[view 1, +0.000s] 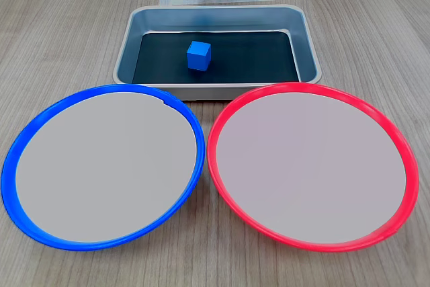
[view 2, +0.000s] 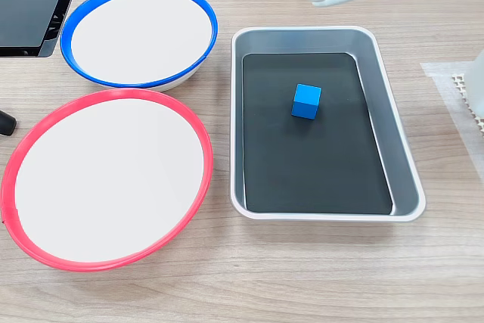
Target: Move a blue block from tray to blue dish
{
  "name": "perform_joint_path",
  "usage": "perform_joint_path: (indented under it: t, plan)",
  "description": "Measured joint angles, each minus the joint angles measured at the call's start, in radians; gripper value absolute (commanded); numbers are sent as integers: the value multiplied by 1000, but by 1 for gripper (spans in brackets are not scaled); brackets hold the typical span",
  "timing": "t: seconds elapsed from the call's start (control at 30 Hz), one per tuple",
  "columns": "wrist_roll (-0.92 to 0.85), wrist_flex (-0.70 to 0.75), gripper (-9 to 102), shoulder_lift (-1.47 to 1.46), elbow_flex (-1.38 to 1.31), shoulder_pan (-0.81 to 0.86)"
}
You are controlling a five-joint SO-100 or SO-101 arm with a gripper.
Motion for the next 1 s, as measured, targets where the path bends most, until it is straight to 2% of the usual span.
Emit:
perform_joint_path:
  t: [0.23, 0.33, 0.43, 0.63, 1.0]
  plan:
    - [-225, 328, 1, -592, -434, -109]
    - [-296, 471, 6, -851, -630, -149]
    - [-328, 534, 9, -1026, -749, -147]
    - [-494, 538, 17, -1273, -862, -130]
    - [-801, 520, 20, -1463, -928, -44]
